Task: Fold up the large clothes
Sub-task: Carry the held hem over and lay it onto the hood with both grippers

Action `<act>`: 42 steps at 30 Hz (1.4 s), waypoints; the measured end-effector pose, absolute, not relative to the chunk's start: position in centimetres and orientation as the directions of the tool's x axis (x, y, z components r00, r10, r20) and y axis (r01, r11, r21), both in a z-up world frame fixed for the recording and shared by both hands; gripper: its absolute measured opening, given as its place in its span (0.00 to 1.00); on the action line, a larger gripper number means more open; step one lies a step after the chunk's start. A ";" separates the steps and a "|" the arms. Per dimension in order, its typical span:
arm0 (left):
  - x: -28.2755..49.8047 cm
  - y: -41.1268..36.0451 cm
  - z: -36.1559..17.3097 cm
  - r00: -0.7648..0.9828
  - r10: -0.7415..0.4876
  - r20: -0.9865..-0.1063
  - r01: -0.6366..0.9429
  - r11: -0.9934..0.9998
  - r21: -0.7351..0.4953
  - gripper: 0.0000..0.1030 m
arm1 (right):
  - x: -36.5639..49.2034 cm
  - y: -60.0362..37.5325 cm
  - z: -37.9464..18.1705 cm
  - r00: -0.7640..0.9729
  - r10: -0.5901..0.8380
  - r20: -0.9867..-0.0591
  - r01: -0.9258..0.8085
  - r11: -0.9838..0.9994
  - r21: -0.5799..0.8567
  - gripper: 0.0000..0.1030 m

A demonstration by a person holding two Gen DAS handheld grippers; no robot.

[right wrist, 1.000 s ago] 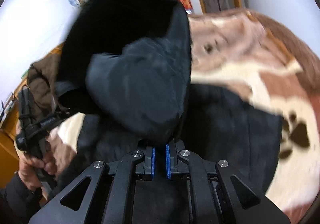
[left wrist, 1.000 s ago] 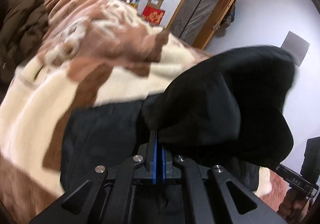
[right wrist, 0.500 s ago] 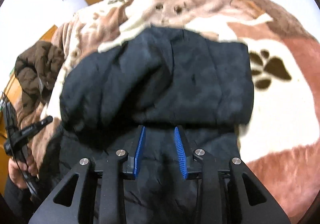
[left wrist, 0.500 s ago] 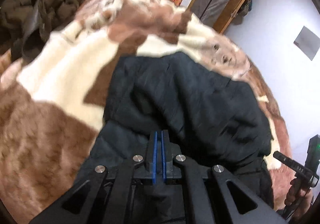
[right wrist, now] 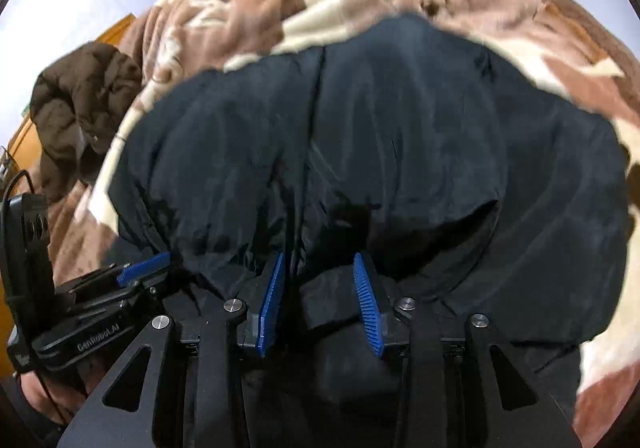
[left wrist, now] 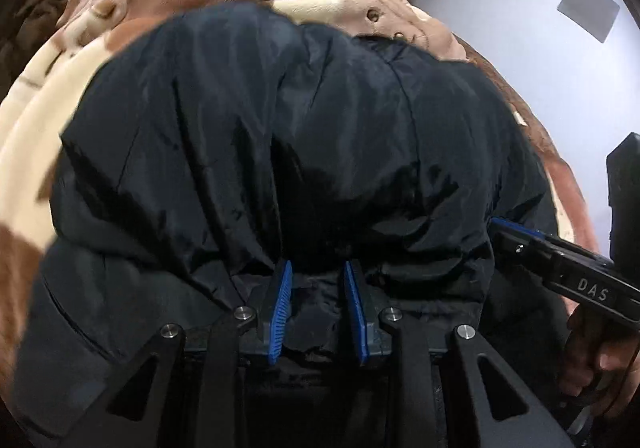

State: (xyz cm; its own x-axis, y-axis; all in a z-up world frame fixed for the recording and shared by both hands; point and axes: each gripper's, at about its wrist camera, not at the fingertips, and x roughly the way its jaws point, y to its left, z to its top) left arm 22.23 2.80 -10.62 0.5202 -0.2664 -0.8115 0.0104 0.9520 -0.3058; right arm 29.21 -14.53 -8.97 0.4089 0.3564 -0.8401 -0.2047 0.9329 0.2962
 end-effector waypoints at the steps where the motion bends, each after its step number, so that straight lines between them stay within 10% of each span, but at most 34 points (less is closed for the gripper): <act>1: 22.1 2.6 -10.7 0.525 -0.257 -0.811 0.009 0.955 -0.296 0.27 | 28.9 -14.8 -9.5 0.402 0.348 -0.847 -0.203 0.936 0.289 0.34; 29: 20.3 4.8 -7.2 0.476 -0.411 -0.778 0.038 0.893 -0.449 0.30 | 26.4 -19.4 -2.1 0.533 0.320 -0.784 -0.146 0.947 0.287 0.35; 36: 23.1 9.2 -2.0 0.638 -0.317 -0.701 0.034 0.922 -0.386 0.34 | 31.8 -21.3 -3.1 0.564 0.243 -0.789 -0.066 0.966 0.250 0.35; 42: 28.2 12.5 -8.4 0.570 -0.248 -0.783 -0.105 0.924 -0.369 0.34 | 33.6 -21.9 -7.9 0.495 0.250 -0.832 -0.044 0.964 0.263 0.35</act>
State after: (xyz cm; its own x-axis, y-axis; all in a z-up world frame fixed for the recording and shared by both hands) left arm 28.22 12.52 -8.42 0.5702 -0.2478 -0.7833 -0.1048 0.9237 -0.3685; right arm 33.58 -21.91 -7.86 0.4949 0.2497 -0.8323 -0.0443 0.9638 0.2628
